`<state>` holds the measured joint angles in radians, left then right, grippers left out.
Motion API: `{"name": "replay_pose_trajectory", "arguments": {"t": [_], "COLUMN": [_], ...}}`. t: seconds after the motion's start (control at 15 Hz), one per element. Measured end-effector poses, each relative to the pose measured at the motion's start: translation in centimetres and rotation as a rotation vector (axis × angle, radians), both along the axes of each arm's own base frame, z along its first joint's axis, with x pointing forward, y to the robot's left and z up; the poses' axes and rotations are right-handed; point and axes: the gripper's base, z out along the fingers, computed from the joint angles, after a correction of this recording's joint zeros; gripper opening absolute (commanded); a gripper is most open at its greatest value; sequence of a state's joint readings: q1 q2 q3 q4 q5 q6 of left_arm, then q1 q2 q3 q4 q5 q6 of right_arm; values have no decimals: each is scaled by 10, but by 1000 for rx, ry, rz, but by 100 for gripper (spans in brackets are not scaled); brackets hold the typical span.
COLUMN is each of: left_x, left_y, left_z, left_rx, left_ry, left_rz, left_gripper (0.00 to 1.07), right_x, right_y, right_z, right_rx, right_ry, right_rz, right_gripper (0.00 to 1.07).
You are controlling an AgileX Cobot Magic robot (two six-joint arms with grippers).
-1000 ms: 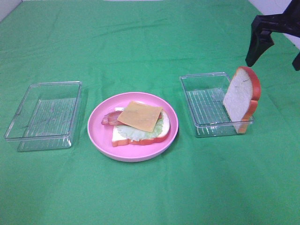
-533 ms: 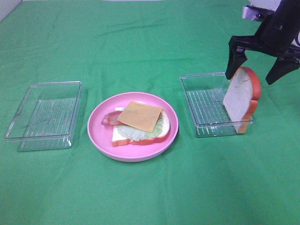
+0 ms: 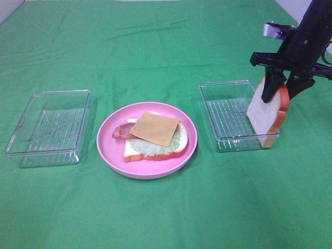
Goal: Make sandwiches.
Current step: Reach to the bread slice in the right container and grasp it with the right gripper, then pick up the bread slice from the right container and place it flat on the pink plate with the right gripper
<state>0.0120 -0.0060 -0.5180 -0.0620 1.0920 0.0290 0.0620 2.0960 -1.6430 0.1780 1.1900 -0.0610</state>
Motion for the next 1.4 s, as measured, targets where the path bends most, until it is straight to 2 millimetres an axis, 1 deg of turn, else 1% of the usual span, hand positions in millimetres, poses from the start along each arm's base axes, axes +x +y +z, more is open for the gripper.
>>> {"name": "replay_pose_trajectory", "arguments": {"t": [0.2,0.27,0.33,0.4,0.53,0.67,0.8,0.93,1.0,1.07,1.13,1.2,1.27,1.33,1.4], "left_x": [0,0,0,0,0,0,0,0,0,0,0,0,0,0,0], "left_y": [0,0,0,0,0,0,0,0,0,0,0,0,0,0,0], "left_z": [0,0,0,0,0,0,0,0,0,0,0,0,0,0,0], "left_rx": [0,0,0,0,0,0,0,0,0,0,0,0,0,0,0], "left_ry": [0,0,0,0,0,0,0,0,0,0,0,0,0,0,0], "left_rz": [0,0,0,0,0,0,0,0,0,0,0,0,0,0,0], "left_gripper": [100,100,100,100,100,100,100,100,100,100,100,100,100,100,100], "right_x": [0,0,0,-1,-1,-4,-11,-23,-32,-45,-60,-70,-77,-81,-81], "right_y": [0,0,0,0,0,0,-1,1,7,15,24,33,44,58,73], "right_z": [0,0,0,0,4,16,45,80,100,115,123,123,113,97,81], "right_rx": [0,-1,-2,-3,-3,-2,4,43,113,226,350,474,580,665,720], "right_ry": [5,7,10,14,7,-22,-80,-165,-208,-242,-272,-310,-319,-310,-296], "right_rz": [-11,-19,-31,-46,-52,-59,-77,-84,-86,-70,-66,-55,-47,-32,-13], "right_gripper": [25,20,4,0,0,0,0,0,0,0,0,0,0,0,0]}}
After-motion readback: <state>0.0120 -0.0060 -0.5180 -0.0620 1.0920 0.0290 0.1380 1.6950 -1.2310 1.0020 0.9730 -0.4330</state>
